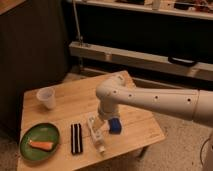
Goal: Stand the bottle upright
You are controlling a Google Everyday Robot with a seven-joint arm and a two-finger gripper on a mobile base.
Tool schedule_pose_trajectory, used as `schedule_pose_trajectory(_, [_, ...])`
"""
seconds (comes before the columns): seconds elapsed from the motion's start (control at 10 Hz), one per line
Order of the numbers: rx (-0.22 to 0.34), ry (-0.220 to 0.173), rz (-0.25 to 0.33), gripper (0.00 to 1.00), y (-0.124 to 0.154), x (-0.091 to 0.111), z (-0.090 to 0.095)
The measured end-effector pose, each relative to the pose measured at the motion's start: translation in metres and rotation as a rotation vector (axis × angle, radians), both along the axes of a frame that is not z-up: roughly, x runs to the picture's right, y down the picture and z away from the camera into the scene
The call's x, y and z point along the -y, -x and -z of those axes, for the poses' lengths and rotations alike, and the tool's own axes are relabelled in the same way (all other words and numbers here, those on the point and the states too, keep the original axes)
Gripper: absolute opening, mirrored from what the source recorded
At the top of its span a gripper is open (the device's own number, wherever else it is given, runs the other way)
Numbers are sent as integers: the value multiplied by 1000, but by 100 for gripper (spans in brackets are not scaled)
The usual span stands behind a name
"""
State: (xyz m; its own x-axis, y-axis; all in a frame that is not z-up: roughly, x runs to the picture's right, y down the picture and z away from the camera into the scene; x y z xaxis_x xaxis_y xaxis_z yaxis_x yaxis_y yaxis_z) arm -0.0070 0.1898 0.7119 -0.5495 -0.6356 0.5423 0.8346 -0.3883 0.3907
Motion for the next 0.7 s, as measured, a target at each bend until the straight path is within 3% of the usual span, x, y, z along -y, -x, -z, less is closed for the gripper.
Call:
schedule_pose_trajectory(0.1, [-16,17,17,80,-1,-15,5])
schedule_pose_trajectory(0.4, [-21,102,43,80,1,-59,-3])
schedule_pose_trajectory(0.7, [-1,151,25,80,5,-81,0])
